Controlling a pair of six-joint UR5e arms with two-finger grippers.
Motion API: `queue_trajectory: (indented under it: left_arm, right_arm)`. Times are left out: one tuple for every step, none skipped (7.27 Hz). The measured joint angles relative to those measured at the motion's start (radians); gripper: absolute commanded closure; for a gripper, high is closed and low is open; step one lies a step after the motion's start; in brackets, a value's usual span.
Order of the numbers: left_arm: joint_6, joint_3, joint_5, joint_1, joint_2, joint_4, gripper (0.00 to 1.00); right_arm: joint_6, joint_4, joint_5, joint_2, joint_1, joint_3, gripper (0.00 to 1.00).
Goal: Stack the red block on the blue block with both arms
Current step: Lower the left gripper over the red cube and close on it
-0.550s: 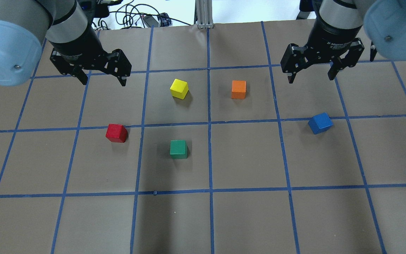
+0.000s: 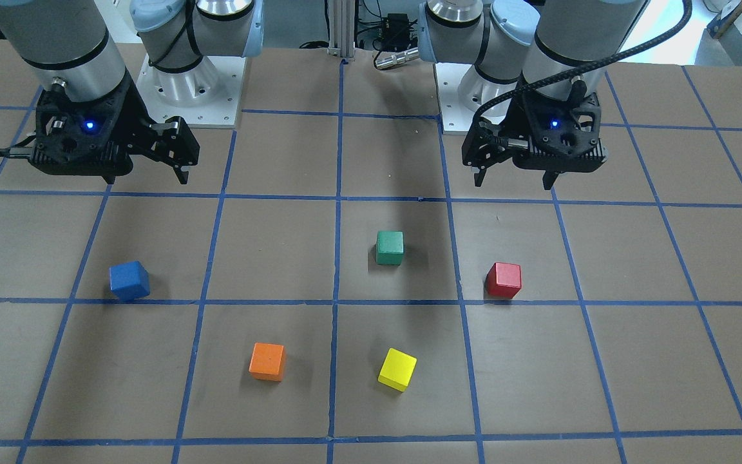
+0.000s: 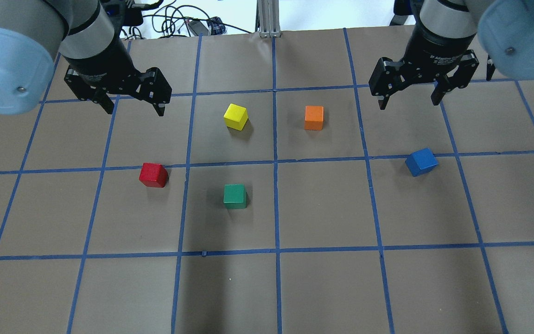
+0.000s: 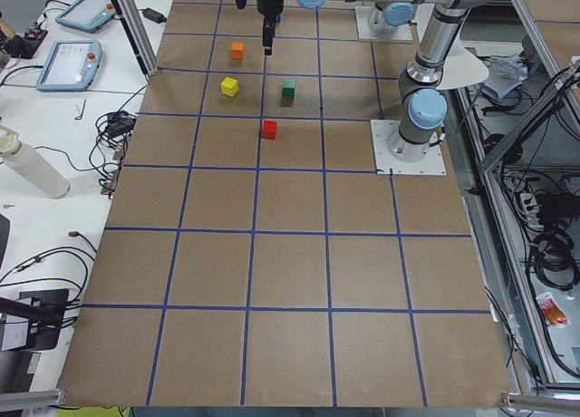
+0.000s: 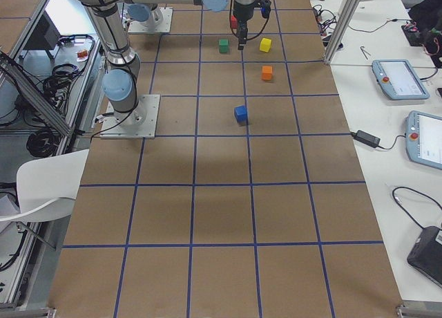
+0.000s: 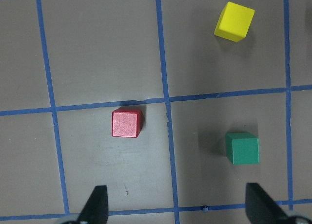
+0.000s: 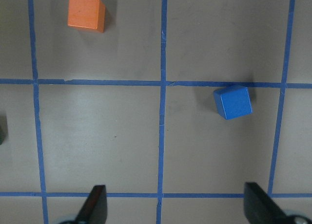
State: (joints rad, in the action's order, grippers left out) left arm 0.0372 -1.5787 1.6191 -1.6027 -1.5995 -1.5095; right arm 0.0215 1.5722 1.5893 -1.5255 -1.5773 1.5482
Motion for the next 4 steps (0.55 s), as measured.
queue_trajectory:
  left_arm:
    - [0.014, -0.026, 0.0, 0.021, -0.015, 0.012, 0.0]
    - [0.038, -0.057, -0.004, 0.055, -0.05, 0.047, 0.0]
    - [0.058, -0.088, -0.007, 0.083, -0.079, 0.094, 0.0]
    - [0.096, -0.124, -0.007, 0.107, -0.101, 0.136, 0.0]
  right_arm:
    - [0.0, 0.001, 0.0, 0.0, 0.0, 0.001, 0.0]
    - [0.001, 0.001, 0.0, 0.001, 0.0, 0.001, 0.0]
    - [0.001, 0.002, 0.0, 0.002, 0.0, 0.001, 0.0]
    - [0.001, 0.002, 0.0, 0.003, 0.0, 0.001, 0.0]
